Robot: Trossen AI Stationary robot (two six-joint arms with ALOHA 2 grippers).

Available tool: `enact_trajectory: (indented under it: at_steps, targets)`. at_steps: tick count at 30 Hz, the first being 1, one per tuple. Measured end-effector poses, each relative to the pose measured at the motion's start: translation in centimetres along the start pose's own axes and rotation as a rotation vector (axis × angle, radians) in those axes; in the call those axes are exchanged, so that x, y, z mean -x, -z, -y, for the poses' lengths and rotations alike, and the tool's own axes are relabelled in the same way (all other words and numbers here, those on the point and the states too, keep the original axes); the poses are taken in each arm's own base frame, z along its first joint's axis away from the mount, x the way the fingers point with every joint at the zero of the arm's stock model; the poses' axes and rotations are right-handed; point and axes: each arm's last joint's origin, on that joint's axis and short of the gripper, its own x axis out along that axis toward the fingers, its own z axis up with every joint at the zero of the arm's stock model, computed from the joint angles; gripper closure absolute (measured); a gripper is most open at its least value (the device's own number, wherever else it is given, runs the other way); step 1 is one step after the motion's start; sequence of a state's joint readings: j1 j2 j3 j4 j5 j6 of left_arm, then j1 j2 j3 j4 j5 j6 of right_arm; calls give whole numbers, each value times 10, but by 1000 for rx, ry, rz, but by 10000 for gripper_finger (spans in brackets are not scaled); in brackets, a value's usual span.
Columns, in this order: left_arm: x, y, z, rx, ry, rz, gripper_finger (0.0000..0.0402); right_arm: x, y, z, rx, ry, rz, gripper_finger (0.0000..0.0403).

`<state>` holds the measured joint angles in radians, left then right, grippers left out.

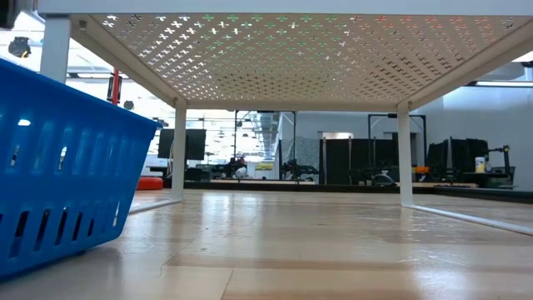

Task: Pick & Place Office Desk Supplies
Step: Put the blue bin on the shelf

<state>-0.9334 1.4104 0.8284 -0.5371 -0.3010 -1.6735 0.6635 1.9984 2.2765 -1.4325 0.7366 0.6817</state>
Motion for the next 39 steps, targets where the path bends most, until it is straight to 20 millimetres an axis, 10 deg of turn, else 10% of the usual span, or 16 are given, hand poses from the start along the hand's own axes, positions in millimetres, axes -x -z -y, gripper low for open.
enact_trajectory:
  at_steps: [17,27,39]
  targets:
    - [-44,15,13,271,34,-62,199,19,13,-15,108,-4,41,149]
    - [-45,15,10,208,3,-87,356,36,23,-29,85,-49,89,149]
    - [7,2,1,90,6,-136,399,41,24,-35,51,-79,112,149]
